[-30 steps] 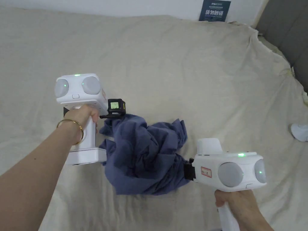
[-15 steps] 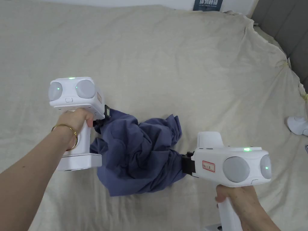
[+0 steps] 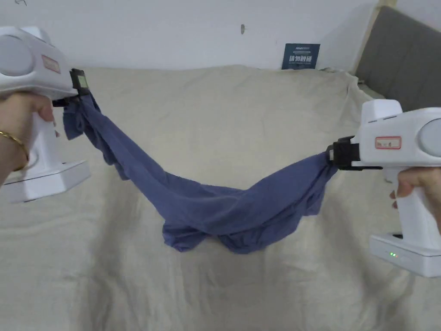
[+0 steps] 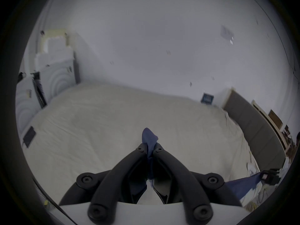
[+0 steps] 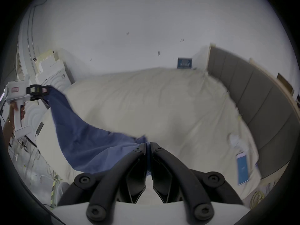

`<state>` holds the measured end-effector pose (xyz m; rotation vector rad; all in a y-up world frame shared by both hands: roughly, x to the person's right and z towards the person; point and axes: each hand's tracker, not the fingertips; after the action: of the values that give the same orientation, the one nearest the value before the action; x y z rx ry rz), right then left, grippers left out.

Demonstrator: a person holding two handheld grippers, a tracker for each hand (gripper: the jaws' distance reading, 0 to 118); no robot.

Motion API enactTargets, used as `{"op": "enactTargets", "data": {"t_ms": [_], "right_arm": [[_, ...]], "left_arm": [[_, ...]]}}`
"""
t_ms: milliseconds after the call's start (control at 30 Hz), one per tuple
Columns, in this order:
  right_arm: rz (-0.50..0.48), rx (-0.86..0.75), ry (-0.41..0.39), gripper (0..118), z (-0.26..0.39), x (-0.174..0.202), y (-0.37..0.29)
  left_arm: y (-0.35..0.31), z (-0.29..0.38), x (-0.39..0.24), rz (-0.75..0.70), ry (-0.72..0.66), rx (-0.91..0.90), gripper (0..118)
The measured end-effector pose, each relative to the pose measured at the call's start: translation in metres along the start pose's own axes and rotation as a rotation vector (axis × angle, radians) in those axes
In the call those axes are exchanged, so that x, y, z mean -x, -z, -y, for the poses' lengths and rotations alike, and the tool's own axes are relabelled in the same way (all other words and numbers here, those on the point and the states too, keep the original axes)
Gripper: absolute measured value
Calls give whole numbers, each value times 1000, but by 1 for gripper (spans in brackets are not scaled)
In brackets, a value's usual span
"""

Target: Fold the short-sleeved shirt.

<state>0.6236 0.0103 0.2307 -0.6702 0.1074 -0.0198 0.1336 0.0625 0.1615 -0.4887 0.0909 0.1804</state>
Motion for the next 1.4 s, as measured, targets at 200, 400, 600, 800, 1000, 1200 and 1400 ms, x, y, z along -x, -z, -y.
{"op": "enactTargets", "data": {"t_ms": [200,400,600,800,1000,1200,1400], "right_arm": [[20,-135,66,3,-59,-27,-75],[46,-228,81,3,-95,-35,-139],[79,-288,58,3,-128,-32,-164],[96,-296,48,3,-157,-17,-151],[223,-306,-44,3,-199,-9,-118],[292,-329,-64,3,-251,-9,-78],[383,-384,-111,3,-287,-4,-34]], "left_arm": [[-86,-53,44,-54,-41,-161,1],[-134,-86,74,-46,-93,-248,1],[-158,-106,82,-83,-109,-308,1],[-140,-116,65,-92,-125,-294,1],[-93,-144,48,-149,-47,-292,1],[-27,-175,34,-208,15,-292,1],[35,-182,12,-234,-10,-335,1]]}}
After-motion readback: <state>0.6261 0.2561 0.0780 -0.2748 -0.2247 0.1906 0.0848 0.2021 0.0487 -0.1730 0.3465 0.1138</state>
